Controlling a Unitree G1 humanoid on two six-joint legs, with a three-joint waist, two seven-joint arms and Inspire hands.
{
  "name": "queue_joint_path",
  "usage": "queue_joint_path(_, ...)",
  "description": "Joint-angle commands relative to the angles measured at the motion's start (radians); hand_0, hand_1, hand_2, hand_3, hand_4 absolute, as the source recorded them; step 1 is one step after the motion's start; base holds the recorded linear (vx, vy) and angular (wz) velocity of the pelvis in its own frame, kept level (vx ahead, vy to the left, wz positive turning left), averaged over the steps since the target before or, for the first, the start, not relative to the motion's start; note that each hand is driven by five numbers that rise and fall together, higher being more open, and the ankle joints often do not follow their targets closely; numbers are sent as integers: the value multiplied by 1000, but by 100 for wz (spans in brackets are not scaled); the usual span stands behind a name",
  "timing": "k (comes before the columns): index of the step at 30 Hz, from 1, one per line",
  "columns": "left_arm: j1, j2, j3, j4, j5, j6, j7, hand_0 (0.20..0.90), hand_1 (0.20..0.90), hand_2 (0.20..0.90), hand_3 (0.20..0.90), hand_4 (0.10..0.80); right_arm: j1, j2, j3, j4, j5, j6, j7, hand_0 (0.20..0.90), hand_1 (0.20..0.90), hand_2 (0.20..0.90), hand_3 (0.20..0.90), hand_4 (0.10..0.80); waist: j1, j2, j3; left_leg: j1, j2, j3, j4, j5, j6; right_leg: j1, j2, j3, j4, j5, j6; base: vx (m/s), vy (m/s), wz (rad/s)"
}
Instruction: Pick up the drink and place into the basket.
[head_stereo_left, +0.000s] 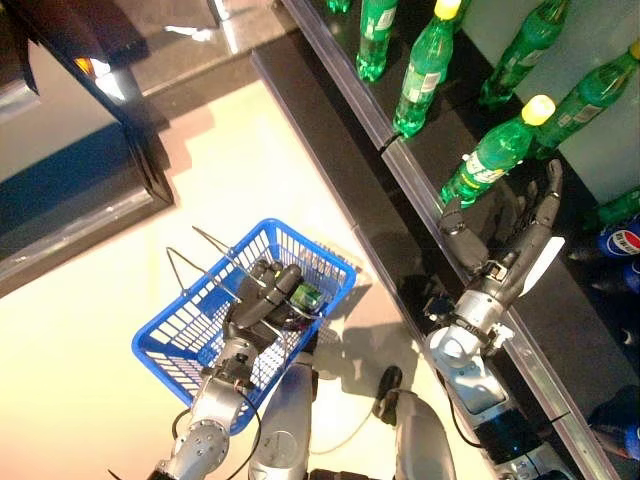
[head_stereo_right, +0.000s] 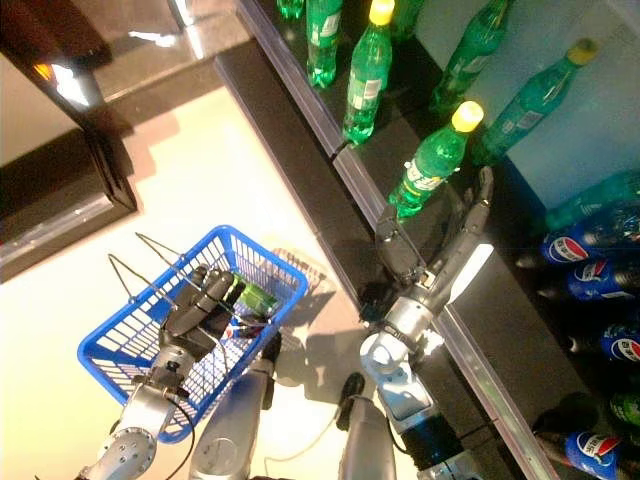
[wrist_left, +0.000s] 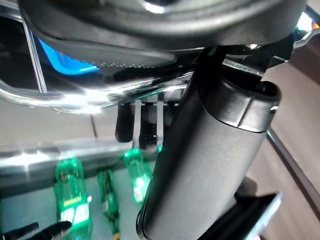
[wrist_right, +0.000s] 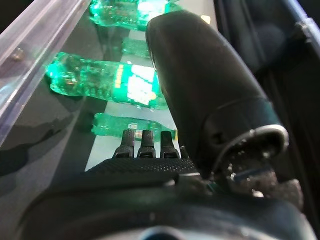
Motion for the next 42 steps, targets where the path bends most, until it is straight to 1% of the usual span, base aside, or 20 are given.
queue_joint_path(1,-231,21,119,-334,128,-122,-246,300,300,300,200,100,-160,5,-54,-56,-99,-106,-83,900,900,900,900,800,14,-29,-15,-2,-18,-76,128,-138,-32,63,-31,42,-263,273,124,-70,-102,-6)
queue_joint_path(2,-232,22,119,-334,128,-122,-246,300,300,300,200,100,-160,5,-54,-55,-100,-106,-83,900,900,900,900,800,14,-29,-14,-2,-18,-76,127,-138,-32,63,-31,42,-263,273,124,-94,-116,-9)
queue_joint_path(5,-228,18,141,-317,131,-112,-279,300,300,300,200,100,-176,11,-80,-67,-109,-112,-125,900,900,900,900,800,17,-39,-4,-13,-19,-82,101,-131,-30,61,-12,43,-292,280,113,-85,-78,-4)
queue_joint_path(9,-215,10,159,-313,136,-108,-313,300,300,300,200,100,-170,26,-115,-79,-119,-139,-153,900,900,900,900,800,14,-42,-4,-33,-18,-85,90,-128,-28,47,-2,41,-306,284,103,-70,-34,-3)
queue_joint_path(13,-219,3,164,-310,145,-105,-324,300,300,300,200,100,-177,38,-145,-87,-53,-194,-123,900,900,900,900,800,11,-44,-4,-44,-18,-92,85,-126,-29,42,2,39,-316,288,94,-39,-25,-2)
queue_joint_path(15,-233,-3,164,-297,149,-101,-326,300,300,300,200,100,-188,52,-165,-66,17,-240,-79,900,900,900,900,800,9,-45,-4,-49,-19,-98,83,-126,-30,40,2,37,-321,288,92,-15,-12,-1)
queue_joint_path(18,-243,-12,162,-294,159,-93,-322,300,300,300,200,100,-204,57,-178,-44,85,-267,-33,900,900,900,900,800,12,-45,-4,-49,-19,-103,78,-126,-31,42,1,33,-326,288,89,0,0,0)
queue_joint_path(19,-249,-17,160,-291,165,-91,-320,300,300,300,200,100,-215,57,-183,-28,139,-287,13,900,900,900,900,800,14,-44,-4,-49,-20,-106,75,-126,-31,41,-1,31,-327,289,89,0,0,0)
queue_joint_path(20,-253,-19,159,-289,167,-89,-317,300,300,300,200,100,-220,58,-184,-23,158,-294,30,900,900,900,900,800,15,-44,-4,-48,-20,-107,73,-126,-31,43,-2,30,-329,289,89,0,0,0)
queue_joint_path(22,-271,-26,155,-282,175,-81,-309,300,300,300,200,100,-238,63,-188,-6,199,-294,91,900,900,900,900,800,17,-43,-4,-49,-22,-112,74,-128,-31,43,-5,27,-329,288,88,0,0,0)
queue_joint_path(24,-282,-30,150,-276,179,-79,-302,300,300,300,200,100,-251,61,-186,7,214,-287,116,900,900,900,900,800,18,-41,-4,-48,-24,-115,74,-129,-31,43,-8,25,-329,288,88,0,0,0)
queue_joint_path(25,-294,-31,147,-274,180,-75,-293,300,300,300,200,100,-270,52,-184,19,249,-279,157,900,900,900,900,800,19,-40,-4,-48,-26,-118,76,-130,-32,42,-10,24,-328,288,88,0,0,0)
queue_joint_path(28,-307,-35,147,-270,183,-68,-283,300,300,300,200,100,-293,43,-184,35,287,-273,204,900,900,900,900,800,21,-40,-4,-48,-27,-122,76,-131,-32,42,-12,23,-327,289,89,3,4,1)
queue_joint_path(29,-320,-37,146,-261,183,-67,-279,300,300,300,200,100,-312,35,-183,48,325,-269,245,900,900,900,900,800,21,-39,-4,-49,-28,-123,74,-131,-33,39,-13,23,-327,289,89,3,13,3)
queue_joint_path(32,-336,-40,146,-249,184,-63,-275,300,300,300,200,100,-334,30,-182,68,358,-262,286,900,900,900,900,800,22,-40,-4,-52,-29,-124,74,-131,-33,34,-15,22,-325,289,90,0,0,0)
queue_joint_path(37,-364,-42,148,-236,189,-56,-257,300,300,300,200,100,-371,11,-181,107,384,-227,322,900,900,900,900,800,24,-43,-4,-59,-33,-129,81,-134,-32,26,-20,18,-320,290,91,0,0,0)
queue_joint_path(42,-378,-45,154,-223,190,-44,-257,300,300,300,200,100,-402,-13,-194,160,379,-204,308,900,900,900,900,800,28,-43,-4,-63,-35,-134,90,-140,-33,21,-24,13,-312,289,91,10,0,3)
